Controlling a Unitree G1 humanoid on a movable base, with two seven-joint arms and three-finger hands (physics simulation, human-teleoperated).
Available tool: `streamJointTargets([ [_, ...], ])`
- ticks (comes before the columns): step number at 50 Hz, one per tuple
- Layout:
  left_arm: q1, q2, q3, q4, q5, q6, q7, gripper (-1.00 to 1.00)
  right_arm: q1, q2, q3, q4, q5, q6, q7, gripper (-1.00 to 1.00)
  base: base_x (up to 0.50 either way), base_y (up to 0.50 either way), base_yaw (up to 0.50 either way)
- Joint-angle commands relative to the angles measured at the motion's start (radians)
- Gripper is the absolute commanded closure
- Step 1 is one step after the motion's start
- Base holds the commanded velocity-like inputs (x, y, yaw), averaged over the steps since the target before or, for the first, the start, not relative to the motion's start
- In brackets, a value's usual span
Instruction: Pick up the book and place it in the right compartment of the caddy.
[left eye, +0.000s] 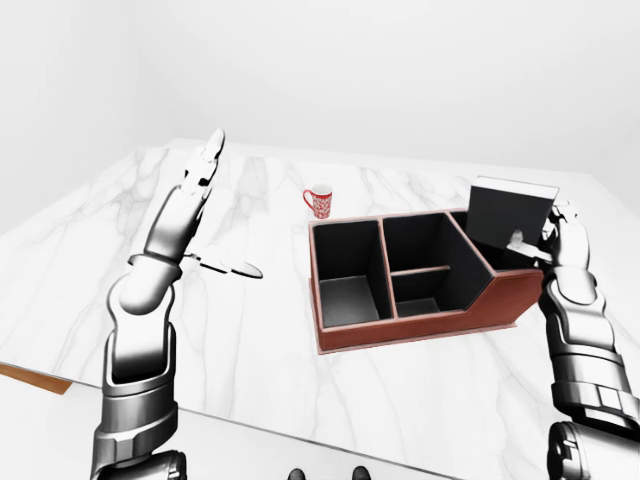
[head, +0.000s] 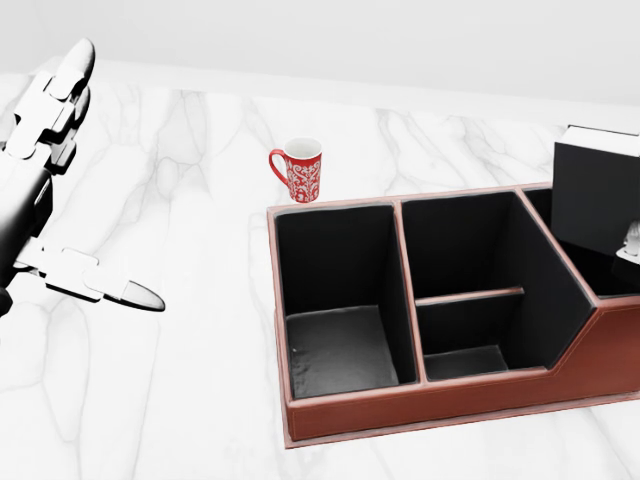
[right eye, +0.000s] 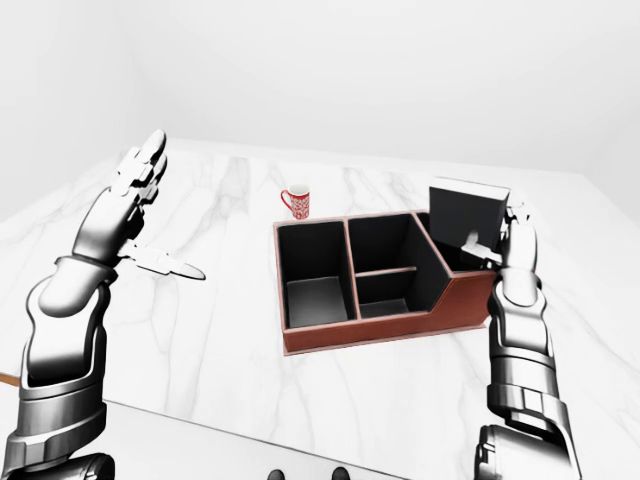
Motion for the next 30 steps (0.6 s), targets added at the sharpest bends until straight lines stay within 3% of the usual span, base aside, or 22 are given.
streamJointTargets([
  [1, -0.011, -0.002, 0.007, -0.03, -0.023, 0.0, -0.001, -1.0, -0.007, -0.018, -0.018, 0.01, 0.04, 0.0, -0.01, 1.0, 0.0, 0.0, 0.0],
  [30, 0.004, -0.008, 0.008, 0.002, -0.024, 0.0, 0.004, -1.0, -0.012, -0.024, -0.015, 0.028, 0.039, 0.0, -0.01, 1.0, 0.0, 0.0, 0.0],
])
